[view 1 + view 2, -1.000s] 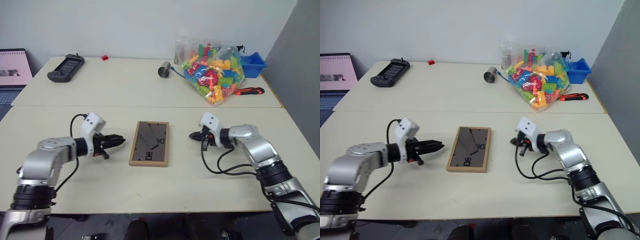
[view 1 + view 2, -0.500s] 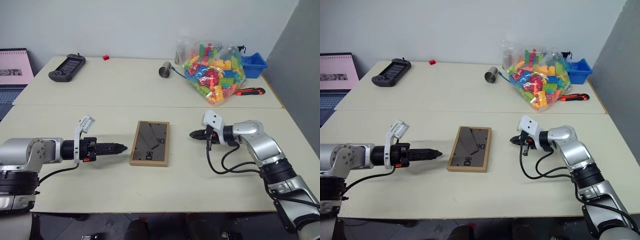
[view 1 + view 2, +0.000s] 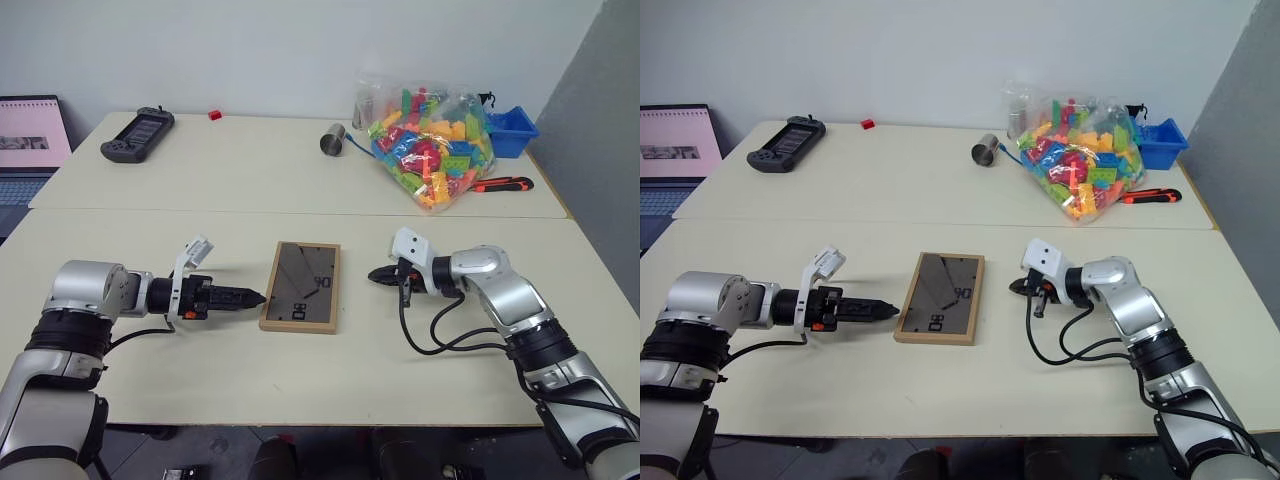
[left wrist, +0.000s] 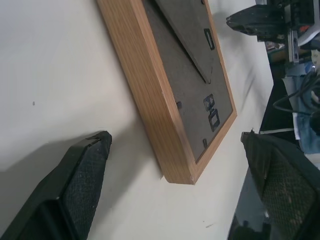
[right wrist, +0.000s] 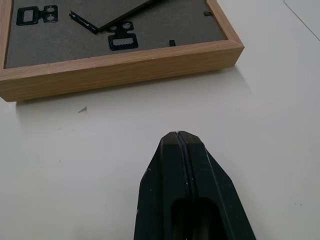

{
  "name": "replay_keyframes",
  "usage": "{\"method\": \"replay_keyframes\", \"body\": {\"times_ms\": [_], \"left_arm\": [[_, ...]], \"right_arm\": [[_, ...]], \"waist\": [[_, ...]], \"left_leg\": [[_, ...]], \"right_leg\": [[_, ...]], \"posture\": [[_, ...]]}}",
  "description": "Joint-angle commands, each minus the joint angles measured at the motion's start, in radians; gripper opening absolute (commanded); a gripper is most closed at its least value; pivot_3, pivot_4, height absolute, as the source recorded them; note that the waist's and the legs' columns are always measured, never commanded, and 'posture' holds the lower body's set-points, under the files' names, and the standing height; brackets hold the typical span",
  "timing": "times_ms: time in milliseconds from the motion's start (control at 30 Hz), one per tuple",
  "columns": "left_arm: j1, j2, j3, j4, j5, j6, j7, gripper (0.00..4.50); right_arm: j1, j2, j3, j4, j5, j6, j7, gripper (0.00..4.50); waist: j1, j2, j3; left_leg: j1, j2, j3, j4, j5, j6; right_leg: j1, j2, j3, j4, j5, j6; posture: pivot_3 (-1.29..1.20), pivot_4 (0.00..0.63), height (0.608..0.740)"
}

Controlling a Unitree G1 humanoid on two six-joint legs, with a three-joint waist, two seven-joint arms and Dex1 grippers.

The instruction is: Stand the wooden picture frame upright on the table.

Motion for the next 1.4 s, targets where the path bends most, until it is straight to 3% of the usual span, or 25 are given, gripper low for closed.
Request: {"method": "replay_keyframes", "body": {"times_ms": [33,600,1367,1400], "left_arm": [[-0.043,-0.055,-0.072,0.056,0.043,0.024,-0.002,4.47],[-0.091,-0.156,-0.054,0.094,0.089,-0.034,-0.024,4.47],[-0.074,-0.177,-0.037,0.113,0.138,-0.124,-0.018,4.47],[-0.075,-0.177,-0.035,0.117,0.142,-0.134,-0.015,4.3]], "right_arm": [[-0.005,0.024,0.014,-0.03,-0.011,0.007,-0.019,0.0],[-0.049,0.201,0.068,0.055,-0.052,0.017,-0.12,0.0],[-0.073,0.266,0.056,0.08,-0.061,0.021,-0.144,0.0],[-0.074,0.266,0.055,0.082,-0.061,0.02,-0.145,0.0]], "waist": [[0.003,0.0,0.0],[0.029,0.002,-0.001],[0.031,0.002,-0.001],[0.031,0.002,-0.001]], "left_leg": [[0.0,0.0,0.0,0.0,0.0,0.0],[0.0,-0.002,-0.001,0.001,0.0,0.0],[0.0,-0.002,-0.002,0.001,0.0,0.0],[0.0,-0.002,-0.002,0.001,0.001,0.0]], "right_leg": [[0.0,0.0,0.0,0.0,0.0,0.0],[0.002,-0.003,-0.002,0.0,0.0,0.0],[0.002,-0.004,-0.003,0.001,0.0,0.0],[0.002,-0.004,-0.003,0.001,0.0,0.0]], "posture": [[0.0,0.15,0.74],[0.0,0.15,0.74],[0.0,0.15,0.74],[0.0,0.15,0.74]]}}
